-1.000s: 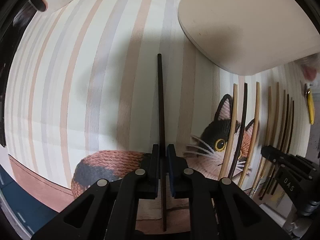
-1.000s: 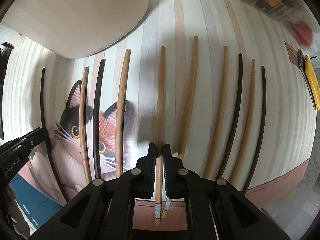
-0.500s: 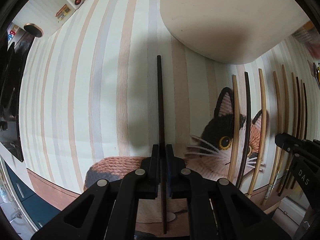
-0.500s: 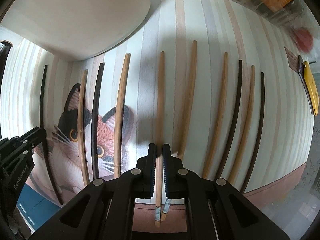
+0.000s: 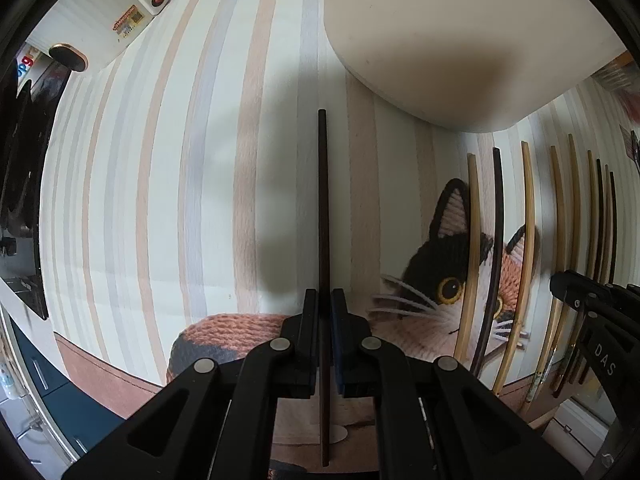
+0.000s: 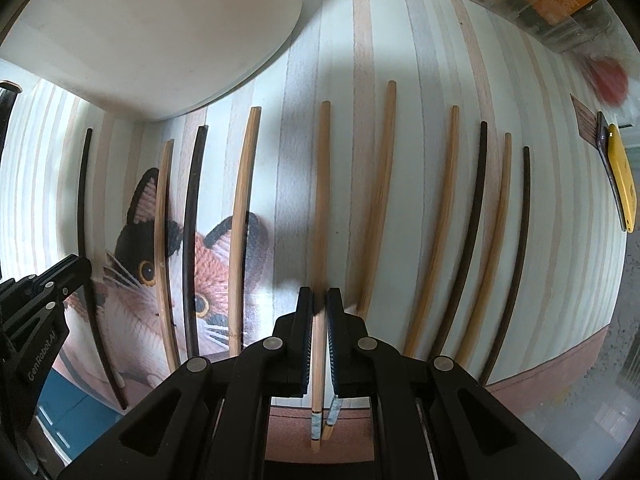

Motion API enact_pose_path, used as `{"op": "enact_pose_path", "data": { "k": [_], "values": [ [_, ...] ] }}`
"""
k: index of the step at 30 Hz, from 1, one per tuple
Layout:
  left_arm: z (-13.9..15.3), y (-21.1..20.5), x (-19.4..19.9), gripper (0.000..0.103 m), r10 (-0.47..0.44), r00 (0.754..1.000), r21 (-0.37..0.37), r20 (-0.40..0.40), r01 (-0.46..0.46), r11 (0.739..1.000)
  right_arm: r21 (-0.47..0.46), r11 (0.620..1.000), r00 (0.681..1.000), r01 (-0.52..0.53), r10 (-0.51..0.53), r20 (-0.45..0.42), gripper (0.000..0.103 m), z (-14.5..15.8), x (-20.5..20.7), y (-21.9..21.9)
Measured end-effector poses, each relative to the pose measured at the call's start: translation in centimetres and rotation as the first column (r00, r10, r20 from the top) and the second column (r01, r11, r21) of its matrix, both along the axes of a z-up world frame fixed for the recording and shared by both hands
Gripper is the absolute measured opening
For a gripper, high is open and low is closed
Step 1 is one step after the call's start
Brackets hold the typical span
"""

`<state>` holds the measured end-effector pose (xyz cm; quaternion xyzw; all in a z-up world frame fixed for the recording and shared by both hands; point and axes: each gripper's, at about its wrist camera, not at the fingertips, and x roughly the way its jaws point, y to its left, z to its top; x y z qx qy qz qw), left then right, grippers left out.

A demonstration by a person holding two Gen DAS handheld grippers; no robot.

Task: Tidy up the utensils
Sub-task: 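Lift both held chopsticks upright off the mat with both tools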

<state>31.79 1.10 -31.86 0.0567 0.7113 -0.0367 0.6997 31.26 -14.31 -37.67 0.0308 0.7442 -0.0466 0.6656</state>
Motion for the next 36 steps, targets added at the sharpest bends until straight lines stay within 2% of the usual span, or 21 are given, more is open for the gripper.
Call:
{"op": "enact_pose_path", "data": {
  "k": [8,22,29,36],
  "values": [
    [1.7,1.0,-1.5,0.003,0.037,0.997,0.017,0.067,-0.038,0.999,0.051,0.997,0.997,0.054,-0.057,0.059,0.007,0.8,-0.8,-1.2],
    [9.0,2.3,-3.1,0.003,0.062,0.970,-0.009,0.237,-0.062,0.998,0.124,0.990,0.976,0.072,-0.096,0.194,0.007,5.7,-1.9,-3.3],
    [12.9,2.8,-3.0,0.003,0.096,0.941,-0.032,0.325,-0.091,0.995,0.172,0.982,0.952,0.083,-0.129,0.276,0.007,9.7,-1.5,-4.0],
    [16.8,3.5,-2.4,0.003,0.130,0.893,-0.056,0.430,-0.117,0.992,0.198,0.977,0.927,0.085,-0.150,0.344,0.007,13.3,-0.9,-4.2]
  ]
}}
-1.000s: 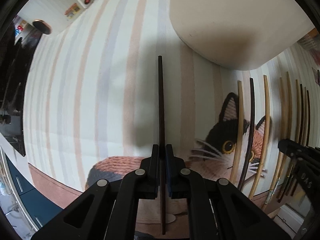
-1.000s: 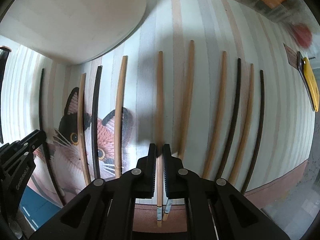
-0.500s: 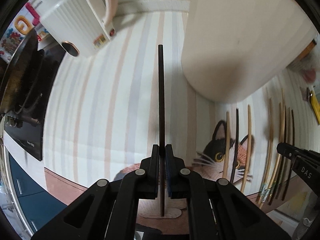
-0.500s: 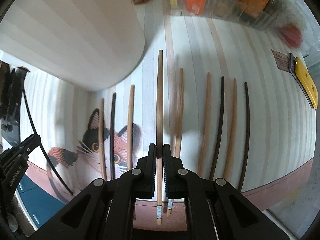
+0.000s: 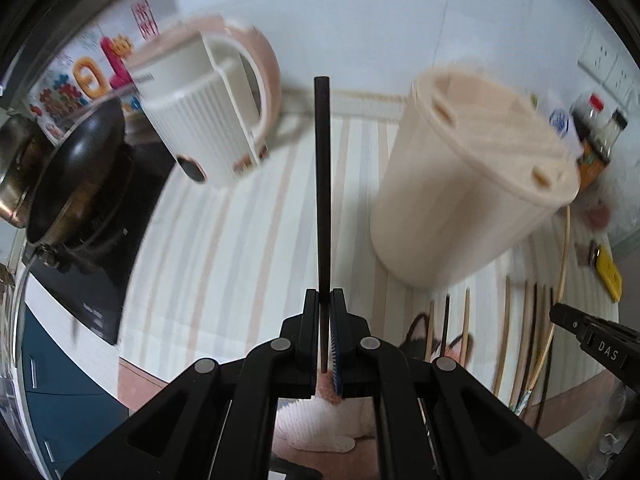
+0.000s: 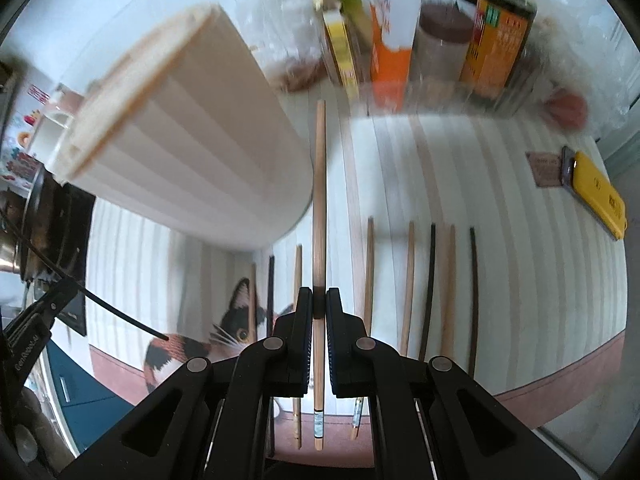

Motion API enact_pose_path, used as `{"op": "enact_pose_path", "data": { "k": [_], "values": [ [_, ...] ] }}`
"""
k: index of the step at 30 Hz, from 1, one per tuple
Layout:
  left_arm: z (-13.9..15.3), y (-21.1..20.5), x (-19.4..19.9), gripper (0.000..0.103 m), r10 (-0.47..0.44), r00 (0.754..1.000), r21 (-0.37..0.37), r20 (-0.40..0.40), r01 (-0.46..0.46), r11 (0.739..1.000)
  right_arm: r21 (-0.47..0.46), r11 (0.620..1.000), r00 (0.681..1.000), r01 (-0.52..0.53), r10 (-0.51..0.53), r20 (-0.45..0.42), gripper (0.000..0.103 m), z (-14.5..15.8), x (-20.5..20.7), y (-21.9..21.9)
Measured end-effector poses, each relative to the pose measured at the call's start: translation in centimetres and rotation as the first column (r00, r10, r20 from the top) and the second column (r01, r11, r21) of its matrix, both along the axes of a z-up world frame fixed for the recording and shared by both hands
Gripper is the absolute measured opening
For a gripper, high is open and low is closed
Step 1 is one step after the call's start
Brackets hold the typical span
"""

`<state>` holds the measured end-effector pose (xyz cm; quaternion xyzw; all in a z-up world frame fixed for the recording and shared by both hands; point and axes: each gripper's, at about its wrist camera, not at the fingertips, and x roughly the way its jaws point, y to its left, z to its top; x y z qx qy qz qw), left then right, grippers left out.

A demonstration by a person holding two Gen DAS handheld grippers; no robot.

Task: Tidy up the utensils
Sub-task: 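Lift both held chopsticks upright off the mat with both tools, then lower both chopsticks into the beige holder and open both tools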

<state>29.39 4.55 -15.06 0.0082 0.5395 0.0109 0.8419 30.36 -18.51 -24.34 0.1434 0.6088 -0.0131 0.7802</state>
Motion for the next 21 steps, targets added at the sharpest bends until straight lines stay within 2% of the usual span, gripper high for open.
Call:
{"op": "enact_pose_path", "data": {
  "k": [8,15,18,21],
  "values": [
    [5.6,0.5,0.1,0.003,0.021,0.994,-0.039,0.110,-0.017,0.999,0.044,0.999,0.995,-0.008,0.004,0.097,0.007,4.8,1.8,0.0],
    [12.4,0.4,0.5,0.003,0.017,0.978,-0.119,0.208,0.009,0.993,0.099,0.995,0.976,-0.013,-0.009,0.217,0.007,12.1,3.7,-0.9],
    [15.2,-0.1,1.5,0.003,0.013,0.967,-0.136,0.253,0.022,0.990,0.083,0.996,0.962,-0.020,-0.003,0.272,0.007,15.2,5.1,-1.1],
    [16.6,-0.9,3.1,0.003,0.010,0.960,-0.134,0.279,0.029,0.991,0.039,0.999,0.946,-0.017,0.003,0.324,0.007,17.7,7.2,-1.0]
  ]
}}
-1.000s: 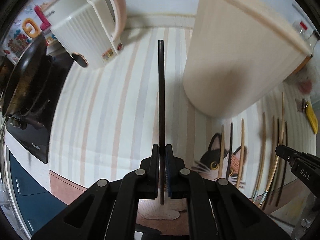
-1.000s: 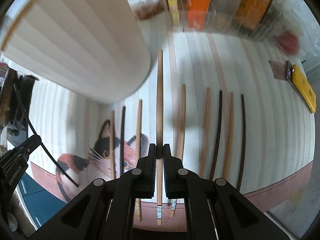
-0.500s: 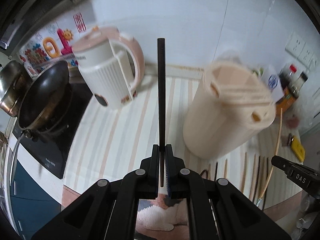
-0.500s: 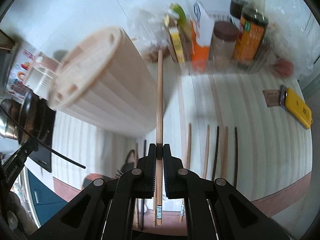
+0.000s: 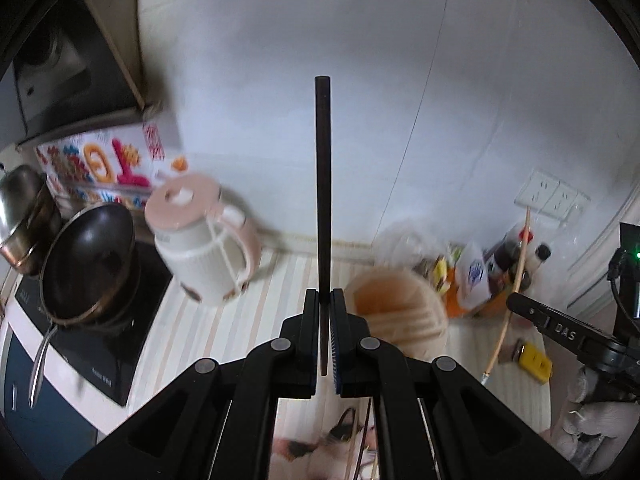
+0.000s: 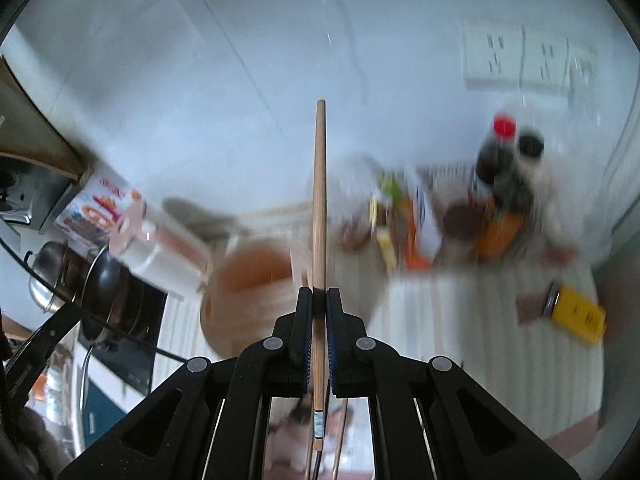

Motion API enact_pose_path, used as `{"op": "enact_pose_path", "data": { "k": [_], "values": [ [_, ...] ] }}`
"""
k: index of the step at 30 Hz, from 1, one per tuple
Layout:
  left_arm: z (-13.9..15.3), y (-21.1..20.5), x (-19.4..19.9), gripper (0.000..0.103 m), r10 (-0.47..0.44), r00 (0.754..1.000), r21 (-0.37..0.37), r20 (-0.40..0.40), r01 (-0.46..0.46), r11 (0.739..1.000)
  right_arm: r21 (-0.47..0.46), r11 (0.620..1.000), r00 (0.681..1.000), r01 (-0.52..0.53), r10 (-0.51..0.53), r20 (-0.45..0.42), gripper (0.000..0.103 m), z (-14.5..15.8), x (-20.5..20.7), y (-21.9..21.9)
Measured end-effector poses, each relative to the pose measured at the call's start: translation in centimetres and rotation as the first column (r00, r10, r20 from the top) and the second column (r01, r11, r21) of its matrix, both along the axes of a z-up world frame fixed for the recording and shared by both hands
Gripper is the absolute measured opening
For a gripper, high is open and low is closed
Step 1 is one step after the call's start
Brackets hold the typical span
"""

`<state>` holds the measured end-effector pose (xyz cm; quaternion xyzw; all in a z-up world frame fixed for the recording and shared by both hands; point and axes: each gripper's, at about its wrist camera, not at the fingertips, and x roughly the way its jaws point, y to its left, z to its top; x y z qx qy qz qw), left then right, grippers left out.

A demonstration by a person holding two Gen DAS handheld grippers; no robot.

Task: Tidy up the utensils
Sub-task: 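Lower both chopsticks into the beige holder and open both tools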

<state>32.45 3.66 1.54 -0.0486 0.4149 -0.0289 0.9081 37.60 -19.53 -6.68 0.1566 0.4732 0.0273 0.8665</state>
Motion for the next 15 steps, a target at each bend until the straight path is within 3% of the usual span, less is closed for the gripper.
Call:
{"op": "enact_pose_path", "data": {
  "k": [8,15],
  "values": [
    [1.4,-2.0,5.1,0.003,-0.018,1.000,-0.058,-0.022,0.016,0.998,-0.043,0.999,0.997,0.010,-0.006,0.079,0.007,2.6,6.2,1.3],
    [0.0,-3.1,8.8,0.003,-0.021,0.997,-0.078,-0.078,0.015,0.997,-0.027,0.999,0.991,0.019,-0.015,0.136,0.007,1.7,10.4,3.0]
  ]
}}
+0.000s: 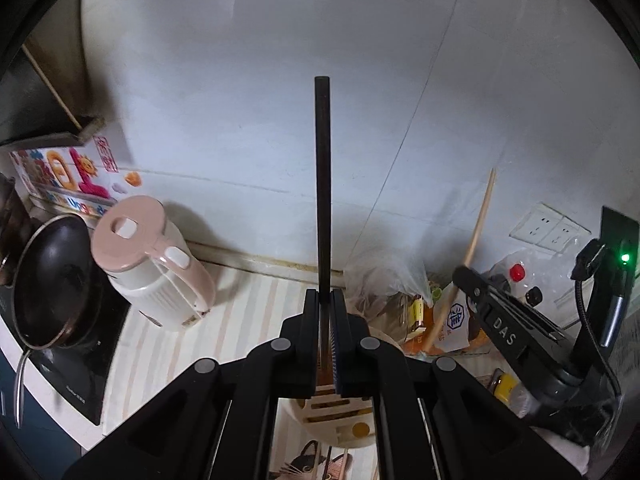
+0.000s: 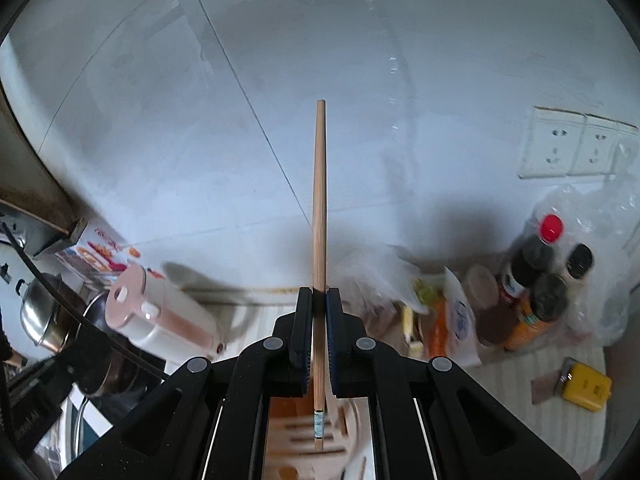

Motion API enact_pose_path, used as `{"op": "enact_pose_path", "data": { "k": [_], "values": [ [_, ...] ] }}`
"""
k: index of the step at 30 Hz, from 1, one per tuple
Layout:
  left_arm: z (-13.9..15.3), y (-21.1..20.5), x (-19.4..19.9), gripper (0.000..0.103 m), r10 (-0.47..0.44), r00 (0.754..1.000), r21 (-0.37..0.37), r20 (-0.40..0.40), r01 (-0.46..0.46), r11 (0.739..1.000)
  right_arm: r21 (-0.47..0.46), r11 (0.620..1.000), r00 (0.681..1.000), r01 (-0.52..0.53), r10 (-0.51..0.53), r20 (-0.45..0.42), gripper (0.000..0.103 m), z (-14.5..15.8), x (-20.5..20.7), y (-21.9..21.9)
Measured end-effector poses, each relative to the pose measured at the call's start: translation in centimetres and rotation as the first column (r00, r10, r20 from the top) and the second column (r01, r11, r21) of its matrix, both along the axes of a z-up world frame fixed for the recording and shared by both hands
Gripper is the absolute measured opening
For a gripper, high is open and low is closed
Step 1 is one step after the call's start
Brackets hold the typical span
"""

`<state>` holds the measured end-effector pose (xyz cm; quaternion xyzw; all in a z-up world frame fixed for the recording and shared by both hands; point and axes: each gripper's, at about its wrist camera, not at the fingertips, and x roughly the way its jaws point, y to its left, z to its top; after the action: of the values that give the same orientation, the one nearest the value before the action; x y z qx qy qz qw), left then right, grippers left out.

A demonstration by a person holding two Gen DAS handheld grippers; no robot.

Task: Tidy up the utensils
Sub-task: 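Lower both chopsticks into the beige holder and open both tools, then move both tools back down to the row of chopsticks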

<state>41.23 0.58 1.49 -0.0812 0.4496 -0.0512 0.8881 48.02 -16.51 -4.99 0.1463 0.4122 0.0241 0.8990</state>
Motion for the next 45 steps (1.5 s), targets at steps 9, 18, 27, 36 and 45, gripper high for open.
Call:
{"op": "enact_pose_path", "data": {
  "k": [9,18,27,36,45],
  "values": [
    [-3.6,-0.6,2.4,0.003,0.002,0.996,-0.018,-0.084,-0.003,1.000,-0.001,0.999,0.997,-0.032,0.032,0.064,0.007,-2.8,1.9,1.8],
    [-5.6,-0.5,2.2,0.003,-0.027,0.989,-0.043,-0.144,0.021,0.999,-0.014,0.996,0.996,-0.087,0.087,0.025,0.007,-5.4,0.3,2.0],
    [-3.8,0.0,-0.4,0.019,-0.028,0.992,-0.045,-0.125,0.023,0.999,0.069,0.985,0.985,-0.157,0.161,-0.061,0.046,-5.2,-2.2,0.5],
    [-2.1,2.4,-5.8,0.102,0.088,0.996,0.023,0.018,-0.088,0.996,0.054,0.998,0.999,-0.037,0.038,-0.023,0.077,-2.4,-8.0,-3.3],
    [-6.7,2.8,-8.7,0.103,0.121,0.993,0.135,0.011,-0.121,0.983,0.005,0.999,0.996,0.042,-0.041,-0.076,0.096,-6.2,-12.1,-4.6]
  ]
}}
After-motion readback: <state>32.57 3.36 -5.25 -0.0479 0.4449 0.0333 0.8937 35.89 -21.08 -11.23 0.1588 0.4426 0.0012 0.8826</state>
